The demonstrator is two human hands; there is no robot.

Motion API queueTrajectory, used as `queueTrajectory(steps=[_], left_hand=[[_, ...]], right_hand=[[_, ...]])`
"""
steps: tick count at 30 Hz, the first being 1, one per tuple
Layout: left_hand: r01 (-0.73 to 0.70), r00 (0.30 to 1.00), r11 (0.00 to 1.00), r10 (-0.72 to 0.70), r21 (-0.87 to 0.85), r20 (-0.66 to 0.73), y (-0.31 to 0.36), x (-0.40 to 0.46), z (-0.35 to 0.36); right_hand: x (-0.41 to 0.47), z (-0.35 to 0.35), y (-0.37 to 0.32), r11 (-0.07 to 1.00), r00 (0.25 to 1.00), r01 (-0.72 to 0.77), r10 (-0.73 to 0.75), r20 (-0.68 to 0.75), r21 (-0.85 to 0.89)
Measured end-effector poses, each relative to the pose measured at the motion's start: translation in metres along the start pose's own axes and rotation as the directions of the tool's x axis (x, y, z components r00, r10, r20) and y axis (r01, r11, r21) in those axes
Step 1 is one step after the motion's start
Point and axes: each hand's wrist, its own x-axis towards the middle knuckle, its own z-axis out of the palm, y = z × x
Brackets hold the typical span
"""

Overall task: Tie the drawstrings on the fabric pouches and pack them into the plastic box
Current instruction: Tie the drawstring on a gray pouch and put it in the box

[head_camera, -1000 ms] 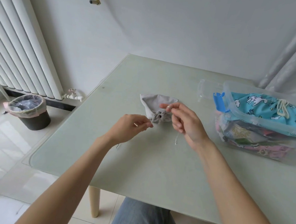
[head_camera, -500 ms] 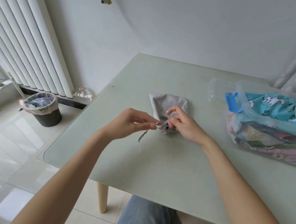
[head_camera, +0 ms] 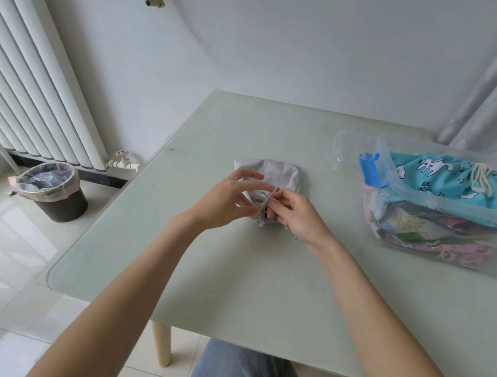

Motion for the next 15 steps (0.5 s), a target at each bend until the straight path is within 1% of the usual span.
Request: queueTrajectory(steps=[4,5,7,8,10,12,13,15], left_hand=[[-0.001,1.0,0.998,0.001,0.063,0.014,-0.001,0.005,0.003],[-0.009,1.0,0.997,0.007,0.078,0.023,0.001,0.006,0.003],[-0.016,1.0,0.994,0.013,0.109,0.025,0.006,0.005,0.002],[-0.018,1.0,0.993,0.018,0.113,0.005,0.008,0.005,0.003],[0.003,0.997,0.997,0.003,0.076,-0.08,0.009,0.002,0.003],[0.062,0.984,0.998,-0.062,-0.006,-0.167,0.009,0.0,0.003],[0.079,0.979,0.996,-0.084,-0.032,-0.185,0.008,-0.001,0.002],[0.083,0.982,0.996,-0.086,-0.024,-0.169,0.007,-0.001,0.003]], right_hand=[[-0.001,-0.004,0.001,0.999,0.997,-0.036,0.036,0.071,0.008],[-0.001,-0.003,0.001,0.999,0.998,-0.037,0.036,0.06,0.013],[0.0,-0.001,0.0,0.999,1.0,-0.022,0.022,-0.013,0.036],[0.0,0.001,0.001,0.998,0.999,-0.015,0.017,-0.049,0.053],[0.002,0.003,0.001,0.996,0.997,-0.011,0.017,-0.077,0.088],[0.002,0.003,0.001,0.993,0.997,-0.008,0.017,-0.078,0.114],[0.002,0.002,0.002,0.992,0.997,-0.004,0.014,-0.08,0.123],[0.002,0.002,0.001,0.992,0.997,0.001,0.009,-0.079,0.127]])
